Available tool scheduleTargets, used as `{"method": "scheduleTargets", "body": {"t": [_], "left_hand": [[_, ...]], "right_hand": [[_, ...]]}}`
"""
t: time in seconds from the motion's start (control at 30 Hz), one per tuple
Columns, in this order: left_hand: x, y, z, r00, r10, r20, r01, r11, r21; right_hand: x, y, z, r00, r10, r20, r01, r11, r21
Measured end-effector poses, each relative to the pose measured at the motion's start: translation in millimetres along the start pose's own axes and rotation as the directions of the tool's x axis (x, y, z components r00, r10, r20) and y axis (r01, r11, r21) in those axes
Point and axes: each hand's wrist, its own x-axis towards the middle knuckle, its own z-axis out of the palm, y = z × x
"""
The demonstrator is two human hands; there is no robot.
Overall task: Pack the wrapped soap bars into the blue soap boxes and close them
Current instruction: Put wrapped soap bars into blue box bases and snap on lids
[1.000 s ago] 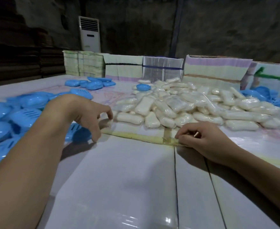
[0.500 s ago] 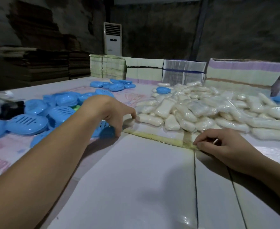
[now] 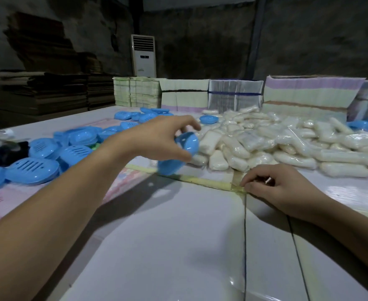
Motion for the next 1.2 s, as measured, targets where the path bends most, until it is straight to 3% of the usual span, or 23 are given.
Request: {"method": "scheduleTargets", "body": {"t": [0.1,0.2,0.37,0.47,0.57,0.63,0.8,0.9,0.97,1.03,1.1,1.2], "left_hand": [[8.0,25.0,21.5,0.988,0.150,-0.036,-0.152,0.902,-0.403],[17.3,32.9,56.6,0.981,0.183,-0.063,-0.182,0.760,-0.623],[22.0,17.7,77.2,0.973,0.093,-0.211,-0.226,0.562,-0.795],[17.9,13.2,80.5,0.974,0.187,-0.128,-0.206,0.501,-0.841],[12.2,16.8,88.0,0.935,0.353,0.030,-0.221,0.646,-0.730],[10.8,21.5,93.6,0.915,0.399,0.058,-0.278,0.729,-0.625],[7.8,17.9,87.6,0.891,0.446,0.077,-0.347,0.782,-0.517],[17.2,14.2,80.9,0.945,0.315,-0.087,-0.301,0.737,-0.606],[34.8,10.2,78.7,0.961,0.151,-0.233,-0.249,0.839,-0.484],[52.9,3.6,77.9,0.973,0.022,-0.228,-0.080,0.965,-0.249],[64.7,-3.8,82.0,0.989,-0.051,-0.139,0.051,0.999,-0.006],[74.2,-9.9,90.1,0.983,-0.088,-0.160,0.102,0.991,0.084]], "right_hand": [[0.0,1.0,-1.1,1.000,0.022,-0.019,-0.021,0.999,0.039],[0.4,2.0,-2.3,0.998,0.033,-0.051,-0.030,0.998,0.053],[2.2,6.2,-1.9,0.991,0.065,-0.112,-0.059,0.997,0.056],[2.7,4.8,0.5,0.989,0.040,-0.143,-0.031,0.997,0.064],[4.3,1.4,2.4,0.989,0.033,-0.144,-0.020,0.995,0.093],[4.7,1.4,3.1,0.997,0.033,-0.068,-0.025,0.993,0.112],[3.4,5.6,-0.3,0.995,0.046,0.085,-0.051,0.997,0.058],[3.0,6.4,-1.2,0.996,0.021,0.086,-0.019,1.000,-0.024],[3.7,8.0,-1.3,0.998,0.021,0.056,-0.017,0.997,-0.079],[3.9,8.3,-2.2,0.999,0.022,0.042,-0.016,0.989,-0.149],[3.9,7.2,-4.2,0.999,0.016,0.030,-0.009,0.981,-0.195],[2.6,7.3,-6.0,1.000,0.004,0.009,-0.003,0.982,-0.189]]}}
